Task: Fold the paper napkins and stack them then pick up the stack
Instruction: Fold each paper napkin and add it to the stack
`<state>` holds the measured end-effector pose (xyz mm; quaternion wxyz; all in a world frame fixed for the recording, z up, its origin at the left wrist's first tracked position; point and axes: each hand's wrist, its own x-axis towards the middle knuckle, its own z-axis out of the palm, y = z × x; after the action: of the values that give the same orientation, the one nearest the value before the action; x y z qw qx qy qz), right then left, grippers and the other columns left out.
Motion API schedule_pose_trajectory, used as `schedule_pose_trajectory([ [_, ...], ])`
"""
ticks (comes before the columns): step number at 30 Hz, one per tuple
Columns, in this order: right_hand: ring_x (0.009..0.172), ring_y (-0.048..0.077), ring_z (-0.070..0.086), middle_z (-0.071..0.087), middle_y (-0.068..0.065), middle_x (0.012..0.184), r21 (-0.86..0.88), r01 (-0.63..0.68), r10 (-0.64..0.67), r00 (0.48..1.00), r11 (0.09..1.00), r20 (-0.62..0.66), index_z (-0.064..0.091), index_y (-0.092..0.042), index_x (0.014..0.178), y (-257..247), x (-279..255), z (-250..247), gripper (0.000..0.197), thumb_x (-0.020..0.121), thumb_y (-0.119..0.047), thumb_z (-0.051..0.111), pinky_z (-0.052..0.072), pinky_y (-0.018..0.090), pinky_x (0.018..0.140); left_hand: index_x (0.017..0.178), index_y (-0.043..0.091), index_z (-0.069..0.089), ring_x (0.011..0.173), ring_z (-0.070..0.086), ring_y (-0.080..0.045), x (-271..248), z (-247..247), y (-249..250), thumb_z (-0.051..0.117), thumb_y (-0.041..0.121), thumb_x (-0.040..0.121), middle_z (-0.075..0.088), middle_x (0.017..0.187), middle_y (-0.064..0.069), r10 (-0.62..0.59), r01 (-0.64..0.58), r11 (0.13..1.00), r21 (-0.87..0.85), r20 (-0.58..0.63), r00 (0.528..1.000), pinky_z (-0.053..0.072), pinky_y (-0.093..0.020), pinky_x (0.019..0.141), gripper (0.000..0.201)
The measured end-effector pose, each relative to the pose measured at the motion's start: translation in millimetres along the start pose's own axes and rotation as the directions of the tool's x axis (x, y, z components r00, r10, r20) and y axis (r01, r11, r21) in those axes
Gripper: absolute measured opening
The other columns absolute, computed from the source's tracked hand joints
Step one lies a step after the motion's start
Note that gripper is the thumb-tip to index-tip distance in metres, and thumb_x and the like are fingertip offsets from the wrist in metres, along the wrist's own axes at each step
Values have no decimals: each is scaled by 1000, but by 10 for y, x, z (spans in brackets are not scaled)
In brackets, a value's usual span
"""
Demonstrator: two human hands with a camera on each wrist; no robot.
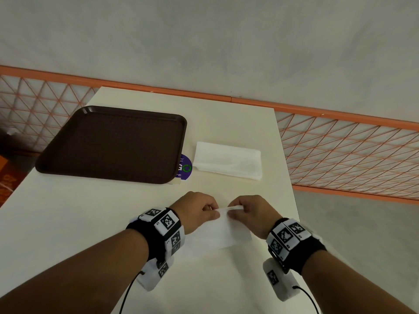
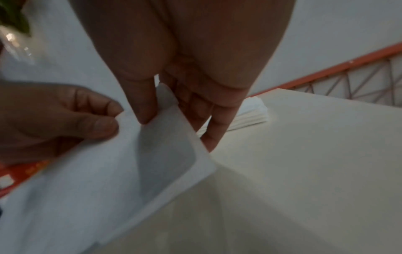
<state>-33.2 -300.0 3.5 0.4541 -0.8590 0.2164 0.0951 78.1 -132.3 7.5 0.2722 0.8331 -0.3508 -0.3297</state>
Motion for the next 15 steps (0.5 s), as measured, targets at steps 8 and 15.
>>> schedule_pose_trajectory([
  [8,73,17,61,66,0,77,194,-238,250,967,952,-41,69,-20,78,317,4,22,8,85,-17,68,50,29,65,89,13,70,65,58,-8,-150,21,-477,68,30,87,63,69,6,-165,168,970,-174,31,986,47,-21,65,18],
  [15,81,25,66,69,8,86,196,-396,407,913,897,-16,70,-14,83,418,9,187,8,83,-21,68,59,39,74,82,15,66,74,67,-20,-82,88,-689,68,29,86,69,85,-3,-310,305,939,-156,-7,951,52,-23,59,14],
])
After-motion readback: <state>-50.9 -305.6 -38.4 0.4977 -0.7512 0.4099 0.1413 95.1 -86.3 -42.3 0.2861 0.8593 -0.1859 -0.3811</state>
